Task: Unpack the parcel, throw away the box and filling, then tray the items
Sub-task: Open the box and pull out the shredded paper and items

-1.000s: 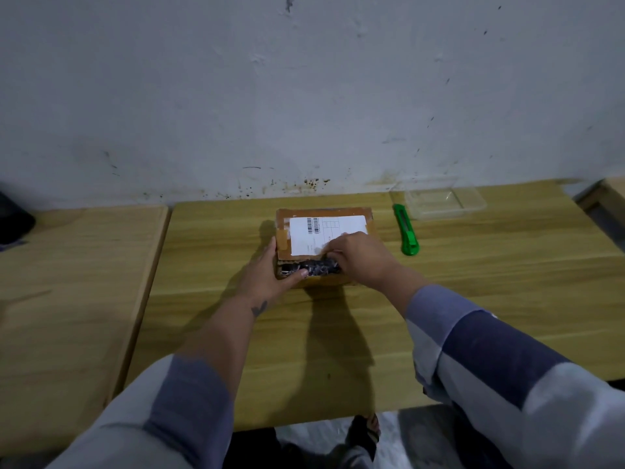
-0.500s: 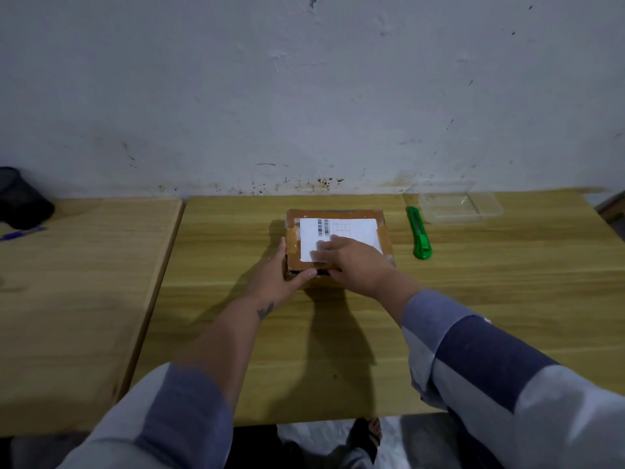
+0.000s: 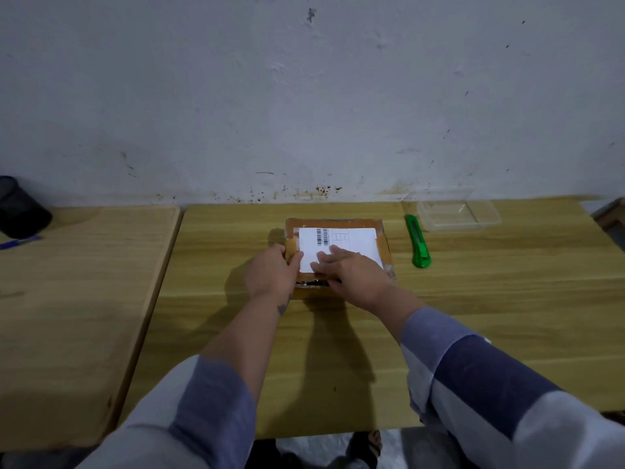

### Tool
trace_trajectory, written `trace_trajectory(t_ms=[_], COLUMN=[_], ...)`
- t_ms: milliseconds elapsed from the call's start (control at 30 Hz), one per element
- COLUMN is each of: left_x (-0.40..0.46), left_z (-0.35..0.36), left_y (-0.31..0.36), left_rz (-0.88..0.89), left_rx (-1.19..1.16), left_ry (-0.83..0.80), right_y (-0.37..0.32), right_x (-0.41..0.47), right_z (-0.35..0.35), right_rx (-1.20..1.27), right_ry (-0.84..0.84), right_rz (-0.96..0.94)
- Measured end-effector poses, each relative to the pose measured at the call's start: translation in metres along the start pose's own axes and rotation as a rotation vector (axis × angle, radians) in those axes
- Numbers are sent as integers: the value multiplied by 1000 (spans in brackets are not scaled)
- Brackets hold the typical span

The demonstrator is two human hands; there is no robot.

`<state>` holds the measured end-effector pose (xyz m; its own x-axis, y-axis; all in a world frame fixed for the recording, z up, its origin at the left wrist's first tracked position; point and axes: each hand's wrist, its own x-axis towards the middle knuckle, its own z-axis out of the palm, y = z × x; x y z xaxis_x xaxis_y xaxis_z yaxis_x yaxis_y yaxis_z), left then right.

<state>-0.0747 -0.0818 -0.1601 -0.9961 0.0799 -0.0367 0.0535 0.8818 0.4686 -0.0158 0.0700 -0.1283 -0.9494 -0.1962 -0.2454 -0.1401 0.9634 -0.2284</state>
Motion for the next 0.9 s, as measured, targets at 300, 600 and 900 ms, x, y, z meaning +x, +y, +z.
trace_trajectory(t_ms=[300, 600, 900], left_x=[-4, 1, -6], left_z=[1, -1, -21], left_y=[6, 3, -9], left_rz=[43, -4, 87], left_rx=[227, 52, -206], left_ry=[39, -27, -180], right_y=[-4, -1, 4], right_x=[1, 4, 1], right_z=[-2, -3, -10], right_rx=[-43, -9, 112], right_ry=[-52, -81, 44], right_rz=[12, 7, 77])
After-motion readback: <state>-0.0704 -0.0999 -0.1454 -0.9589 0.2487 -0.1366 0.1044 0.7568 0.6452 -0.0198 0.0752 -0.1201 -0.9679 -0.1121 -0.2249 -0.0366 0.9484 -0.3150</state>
